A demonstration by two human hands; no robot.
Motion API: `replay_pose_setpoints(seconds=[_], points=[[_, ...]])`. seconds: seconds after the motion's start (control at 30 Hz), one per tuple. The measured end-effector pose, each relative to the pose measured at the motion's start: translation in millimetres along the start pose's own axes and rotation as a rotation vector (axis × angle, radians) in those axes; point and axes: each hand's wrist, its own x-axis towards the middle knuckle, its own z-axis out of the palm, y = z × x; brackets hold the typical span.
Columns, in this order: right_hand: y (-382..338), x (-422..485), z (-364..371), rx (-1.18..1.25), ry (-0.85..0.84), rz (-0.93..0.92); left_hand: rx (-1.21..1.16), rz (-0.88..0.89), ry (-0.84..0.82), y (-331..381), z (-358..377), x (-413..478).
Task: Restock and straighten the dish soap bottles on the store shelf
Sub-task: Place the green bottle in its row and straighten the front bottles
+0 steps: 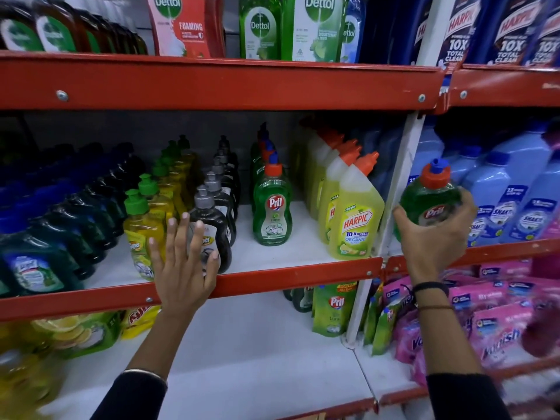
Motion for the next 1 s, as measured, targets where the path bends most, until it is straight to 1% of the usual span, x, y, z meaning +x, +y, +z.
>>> replay_pose_setpoints(seconds=[0.13, 0.3, 0.4, 0.47, 0.63, 0.73, 0.87, 1.0], points=[[-45.2, -26.1, -9.9, -0.046, -0.047, -0.068, 0.005, -0.007, -0.023, -0.4, -1.3, -0.7], [-90.1, -60.6, 0.7, 0.017, -0.228, -0.126, 0.017, 0.011, -0.055, -3.0, -1.7, -1.1], [-112.4, -78.3, 18.5, 0.064, -0.315, -0.119, 0.026, 0.021, -0.058, -3.1, -1.8, -1.3], [-122.9, -88.2, 33.0, 0.054, -0.356, -0.088, 0.028, 0.023, -0.054, -3.1, -2.3, -1.4], [-129.4, -106.8, 65.9, -0.051, -0.452, -0.003, 0.033, 0.042, -0.052, -3.3, -3.6, -1.5], [-125.8, -114.9, 77.8, -0.126, -0.499, 0.003, 0.039, 0.039, -0.060, -3.6, -3.0, -1.8], [-119.2, -119.3, 84.8, -0.197, -0.520, 0.006, 0.047, 0.050, -0.066, -3.6, -1.6, -2.0], [-116.3, -120.9, 83.0, -0.209, -0.546, -0.024, 0.015, -0.010, -0.067, 3.1, -5.9, -3.9]])
